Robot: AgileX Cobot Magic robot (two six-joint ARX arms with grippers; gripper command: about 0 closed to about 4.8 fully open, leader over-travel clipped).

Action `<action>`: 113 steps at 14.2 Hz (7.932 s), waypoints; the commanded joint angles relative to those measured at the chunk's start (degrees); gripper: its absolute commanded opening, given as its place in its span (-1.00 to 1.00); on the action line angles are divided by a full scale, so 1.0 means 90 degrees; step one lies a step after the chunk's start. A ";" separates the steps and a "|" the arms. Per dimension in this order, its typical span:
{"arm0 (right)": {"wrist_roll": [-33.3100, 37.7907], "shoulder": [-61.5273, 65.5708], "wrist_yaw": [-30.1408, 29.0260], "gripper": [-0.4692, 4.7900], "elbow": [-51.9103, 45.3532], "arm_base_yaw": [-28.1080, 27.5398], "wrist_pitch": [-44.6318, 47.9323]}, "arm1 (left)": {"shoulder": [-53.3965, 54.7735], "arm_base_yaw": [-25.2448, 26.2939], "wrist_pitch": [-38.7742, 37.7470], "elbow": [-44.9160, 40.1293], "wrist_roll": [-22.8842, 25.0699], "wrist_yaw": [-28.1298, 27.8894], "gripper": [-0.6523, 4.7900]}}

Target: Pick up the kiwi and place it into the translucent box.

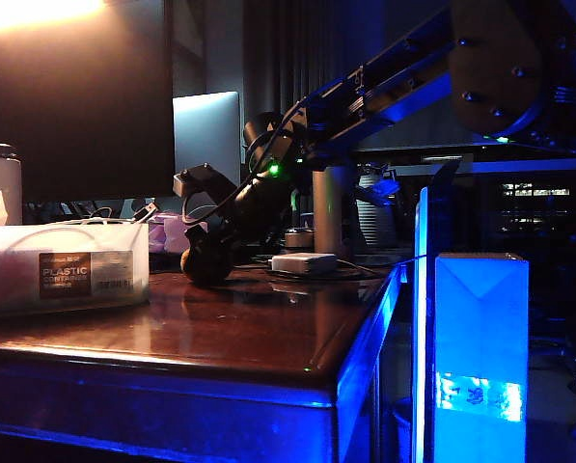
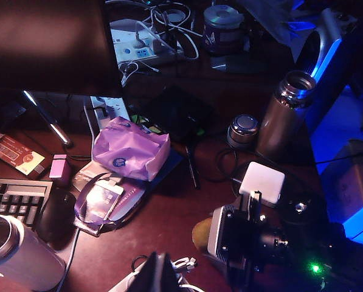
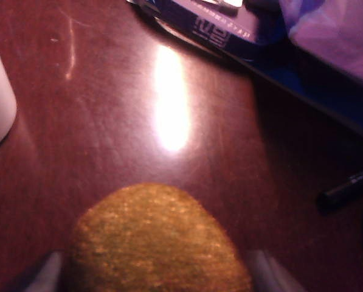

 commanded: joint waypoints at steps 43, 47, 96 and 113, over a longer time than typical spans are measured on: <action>0.0988 -0.2200 -0.0843 -0.83 0.0034 0.0367 -0.0155 | -0.0685 0.1081 -0.0442 -0.0163 0.0168 0.1200 -0.77; 0.1625 -0.3577 -0.0794 -0.83 0.0034 -0.0277 0.0126 | -0.1503 0.1081 -0.0398 -0.0457 0.0117 0.1219 -0.77; 0.2968 -0.8799 -0.0585 -0.84 0.0012 -0.2897 -0.2854 | -1.1774 0.1384 0.0755 -0.9525 0.0379 0.0877 -0.77; 0.2565 -1.0329 -0.0539 -0.84 0.0007 -0.2348 -0.4920 | -1.2021 0.1690 0.6309 -1.6487 -0.2120 0.0714 -0.77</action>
